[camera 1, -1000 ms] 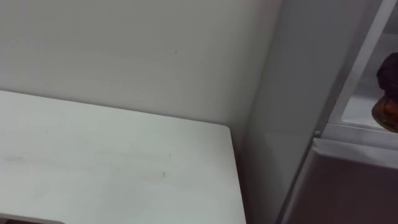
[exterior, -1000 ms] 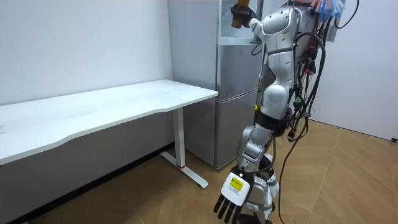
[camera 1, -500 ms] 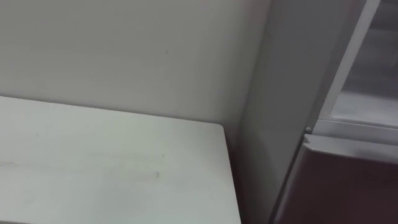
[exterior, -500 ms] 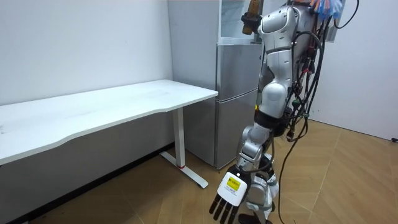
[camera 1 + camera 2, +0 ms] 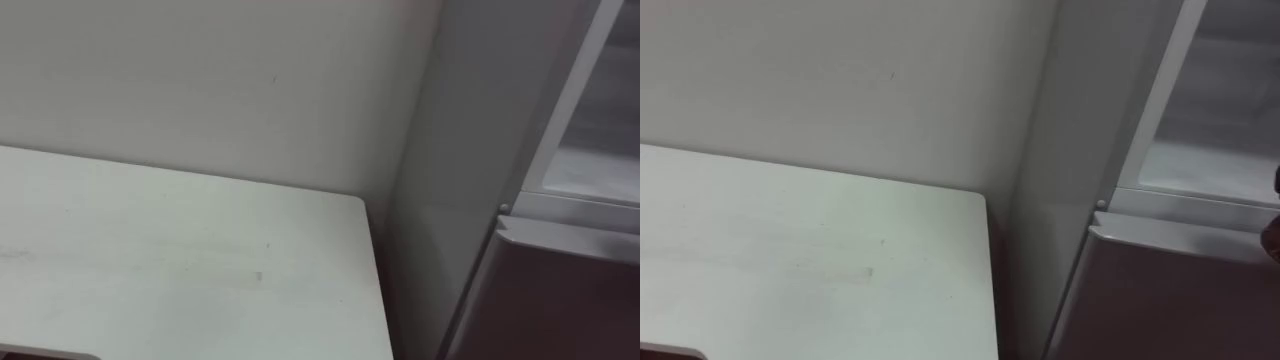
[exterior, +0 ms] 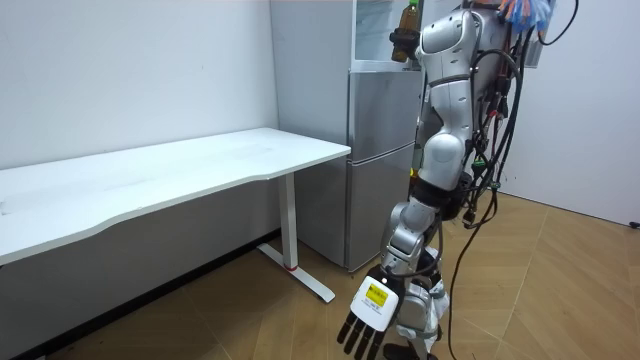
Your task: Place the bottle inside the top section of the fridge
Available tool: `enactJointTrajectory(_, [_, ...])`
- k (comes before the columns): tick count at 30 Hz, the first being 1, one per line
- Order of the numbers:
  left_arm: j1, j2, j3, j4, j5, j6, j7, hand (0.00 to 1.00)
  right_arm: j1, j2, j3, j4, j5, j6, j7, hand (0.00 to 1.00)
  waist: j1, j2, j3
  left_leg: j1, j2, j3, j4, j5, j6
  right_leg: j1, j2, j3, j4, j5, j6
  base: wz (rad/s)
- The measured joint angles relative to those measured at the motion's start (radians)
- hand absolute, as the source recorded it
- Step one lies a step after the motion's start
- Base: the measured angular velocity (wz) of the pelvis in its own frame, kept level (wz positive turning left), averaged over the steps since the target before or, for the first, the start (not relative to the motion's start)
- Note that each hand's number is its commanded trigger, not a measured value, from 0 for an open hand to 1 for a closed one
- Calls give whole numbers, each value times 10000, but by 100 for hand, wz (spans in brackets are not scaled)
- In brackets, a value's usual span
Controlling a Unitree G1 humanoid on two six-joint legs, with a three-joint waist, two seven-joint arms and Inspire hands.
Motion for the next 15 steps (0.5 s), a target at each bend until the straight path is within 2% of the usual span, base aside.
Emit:
enactJointTrajectory(6, [293, 33, 26, 66, 2, 23, -105, 0, -794, -140, 419, 1143, -44, 10, -88, 100, 9, -55, 31, -91, -24, -168, 62, -2, 0, -72, -88, -315, 161, -75, -46, 8])
enactJointTrajectory(11, [414, 144, 96, 64, -6, 12, -510, 0, -1381, -720, 495, 2324, -38, 9, -278, 100, 193, -186, 4, -369, -27, -328, 215, -2, 5, -243, -106, -326, 160, -84, -43, 9])
enactJointTrajectory(15, [417, 162, 106, 70, -5, 2, -672, 0, -1495, -964, 682, 2559, -40, 9, -288, 100, 255, -191, 3, -413, -31, -467, 235, -1, 4, -236, -112, -329, 167, -89, -40, 9])
